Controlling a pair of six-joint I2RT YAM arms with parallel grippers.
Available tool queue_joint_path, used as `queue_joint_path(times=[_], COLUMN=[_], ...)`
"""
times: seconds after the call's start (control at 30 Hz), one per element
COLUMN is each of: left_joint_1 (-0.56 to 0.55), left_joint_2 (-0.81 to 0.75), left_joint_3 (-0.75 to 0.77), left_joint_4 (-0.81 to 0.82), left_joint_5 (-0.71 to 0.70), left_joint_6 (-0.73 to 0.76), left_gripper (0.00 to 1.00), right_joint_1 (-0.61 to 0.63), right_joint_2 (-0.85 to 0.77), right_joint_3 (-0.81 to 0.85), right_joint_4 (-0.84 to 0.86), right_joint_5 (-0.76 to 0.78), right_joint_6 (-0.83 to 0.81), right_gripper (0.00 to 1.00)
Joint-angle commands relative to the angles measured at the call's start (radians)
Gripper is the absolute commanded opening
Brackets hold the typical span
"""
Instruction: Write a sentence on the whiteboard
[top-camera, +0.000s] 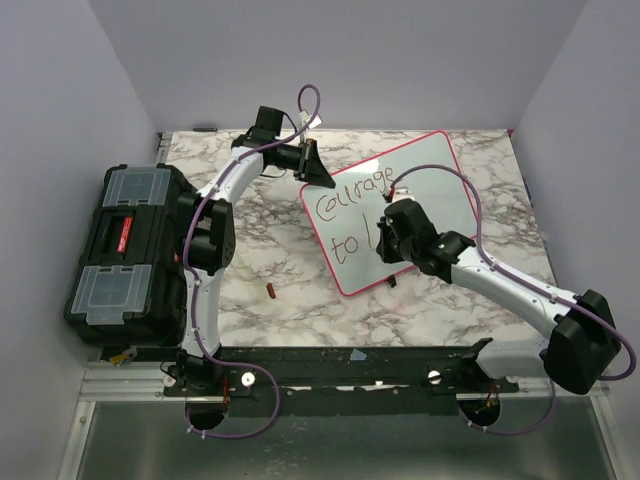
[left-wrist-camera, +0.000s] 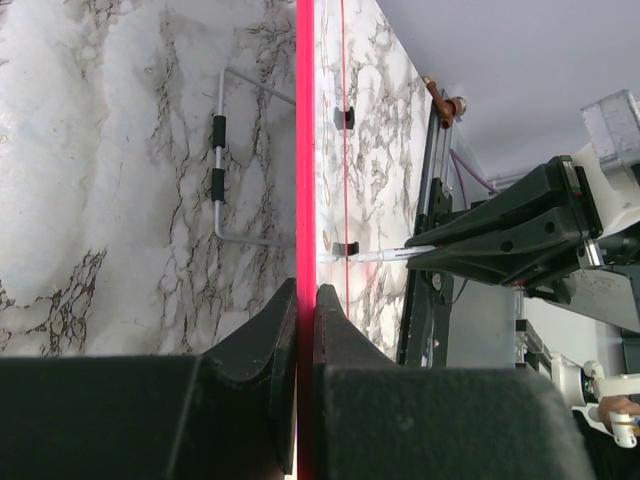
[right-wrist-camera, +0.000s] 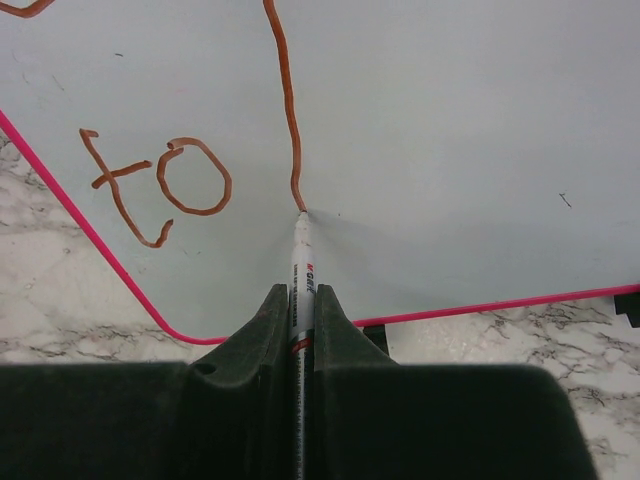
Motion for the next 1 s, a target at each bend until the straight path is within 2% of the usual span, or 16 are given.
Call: queue_joint_path(times=[0.0,0.57,0.97], left_joint_1=[0.004,0.004,0.005], left_joint_2=[-0.023,-0.024,-0.023], left_joint_3=[-0.003,-0.005,-0.003], left_joint_4=[0.064,0.067,0.069], left_joint_5=[-0.005,-0.004,-0.001], left_joint_6=[0.088,0.087,0.085], left_gripper=[0.00,0.00,0.00], right_joint_1=[-0.005,-0.005,-0.005], right_joint_2=[-0.035,0.072,0.108], right_joint_3=[0.029,0.122,0.118], right_joint_4=[-0.007,0.088,0.109], right_joint_5=[-0.004,0.099,0.158], right_joint_6=[-0.004,-0.031,-0.039], right_gripper=[0.01,0.01,0.01])
